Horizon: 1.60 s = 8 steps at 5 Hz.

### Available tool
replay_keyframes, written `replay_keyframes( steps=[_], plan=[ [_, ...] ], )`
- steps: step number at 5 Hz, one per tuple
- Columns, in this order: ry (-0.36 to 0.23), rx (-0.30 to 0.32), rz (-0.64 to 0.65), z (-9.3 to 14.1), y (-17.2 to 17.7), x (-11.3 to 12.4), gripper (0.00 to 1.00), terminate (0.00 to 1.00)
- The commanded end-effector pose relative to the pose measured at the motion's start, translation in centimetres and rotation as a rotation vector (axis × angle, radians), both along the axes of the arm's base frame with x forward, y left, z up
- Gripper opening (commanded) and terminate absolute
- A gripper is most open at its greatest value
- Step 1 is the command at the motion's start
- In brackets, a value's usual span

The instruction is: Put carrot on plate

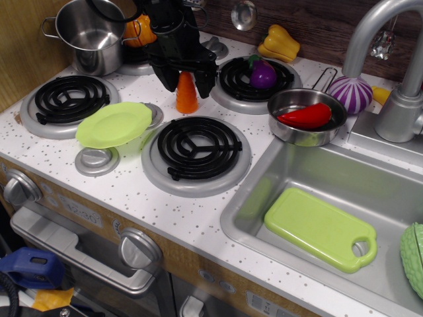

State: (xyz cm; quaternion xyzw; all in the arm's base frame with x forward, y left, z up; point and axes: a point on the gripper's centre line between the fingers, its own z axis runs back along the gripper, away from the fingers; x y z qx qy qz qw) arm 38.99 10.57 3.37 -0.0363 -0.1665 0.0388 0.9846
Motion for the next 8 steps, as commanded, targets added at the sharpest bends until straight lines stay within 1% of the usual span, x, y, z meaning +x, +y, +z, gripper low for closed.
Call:
replay_keyframes(
  steps=[1, 2, 3, 4, 5, 6, 7, 8],
  plan=[
    [-0.043, 0.002, 0.027, 0.8, 0.6, 0.3, 0.0, 0.0],
    [-0.006, 0.026, 0.017, 2.6, 1.1, 0.2, 0.0, 0.0],
    [0.05, 0.094, 0.01, 6.0, 2.2, -0.2, 0.0, 0.0],
    [0.091, 0.127, 0.02, 8.0, 3.4, -1.8, 0.0, 0.0],
    [0.106, 0.156, 0.057, 8.7, 4.3, -4.0, 0.0, 0.0],
    [0.123, 0.15, 0.085, 8.5, 5.0, -6.1, 0.0, 0.0],
    [0.12, 0.121, 0.1, 7.6, 6.0, -7.4, 0.0, 0.0],
    [0.105, 0.084, 0.118, 6.2, 6.1, -8.2, 0.0, 0.0]
  ],
)
